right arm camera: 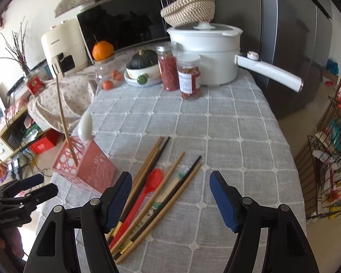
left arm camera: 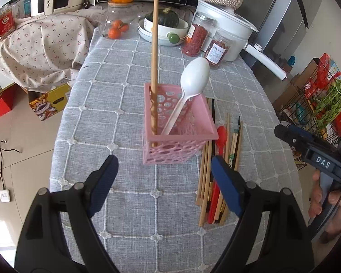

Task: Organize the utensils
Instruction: 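Release the white spoon into the pink basket with the right tool, then grasp a loose wooden chopstick with the right tool and lift it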

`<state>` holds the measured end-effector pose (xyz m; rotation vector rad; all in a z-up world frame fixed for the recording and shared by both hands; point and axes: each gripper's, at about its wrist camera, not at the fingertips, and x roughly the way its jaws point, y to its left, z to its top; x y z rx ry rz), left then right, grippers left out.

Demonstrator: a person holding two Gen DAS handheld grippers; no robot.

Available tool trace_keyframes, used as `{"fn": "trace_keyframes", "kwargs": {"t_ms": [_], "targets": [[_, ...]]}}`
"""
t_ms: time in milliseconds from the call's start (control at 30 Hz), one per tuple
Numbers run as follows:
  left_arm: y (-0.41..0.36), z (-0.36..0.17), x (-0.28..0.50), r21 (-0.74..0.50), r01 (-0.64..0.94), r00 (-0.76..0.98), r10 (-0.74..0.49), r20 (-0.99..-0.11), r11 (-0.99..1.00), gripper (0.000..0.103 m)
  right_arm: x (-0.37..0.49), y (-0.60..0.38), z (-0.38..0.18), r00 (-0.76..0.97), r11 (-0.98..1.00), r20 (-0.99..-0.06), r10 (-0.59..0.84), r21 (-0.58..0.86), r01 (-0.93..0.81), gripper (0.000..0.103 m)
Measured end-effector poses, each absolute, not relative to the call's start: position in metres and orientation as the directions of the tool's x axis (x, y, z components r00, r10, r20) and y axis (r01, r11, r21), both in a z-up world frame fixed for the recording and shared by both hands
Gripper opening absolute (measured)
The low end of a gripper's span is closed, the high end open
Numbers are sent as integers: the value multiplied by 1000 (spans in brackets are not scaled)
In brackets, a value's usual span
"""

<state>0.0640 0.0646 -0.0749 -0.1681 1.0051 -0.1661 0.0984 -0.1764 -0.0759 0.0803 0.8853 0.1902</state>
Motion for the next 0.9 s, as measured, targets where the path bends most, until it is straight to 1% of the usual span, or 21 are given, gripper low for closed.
{"fn": "trace_keyframes", "kwargs": {"t_ms": [167, 333, 600, 700, 800, 900], "targets": [[53, -77, 65, -154, 81, 510, -174, -843, 985, 84, 117, -183, -113, 478, 992, -870, 124, 112, -52, 72], [41, -80, 65, -101, 137, 477, -155, -865, 985, 84, 133, -184, -148, 361, 996, -929, 83, 84, -13, 72], [31, -86, 66, -98, 181, 430, -168, -887, 979, 84, 149, -183, -169, 302, 992, -948, 101, 120, 46, 72], [30, -86, 66, -99, 187, 426, -171, -888, 977, 84, 153, -178, -174, 300, 994, -950, 83, 100, 43, 72], [29, -86, 66, -94, 192, 425, -169, -889, 977, 84, 155, -174, -172, 308, 997, -950, 49, 64, 39, 76], [28, -87, 65, -90, 199, 423, -168, -890, 976, 84, 155, -171, -170, 296, 998, -955, 30, 45, 45, 76]]}}
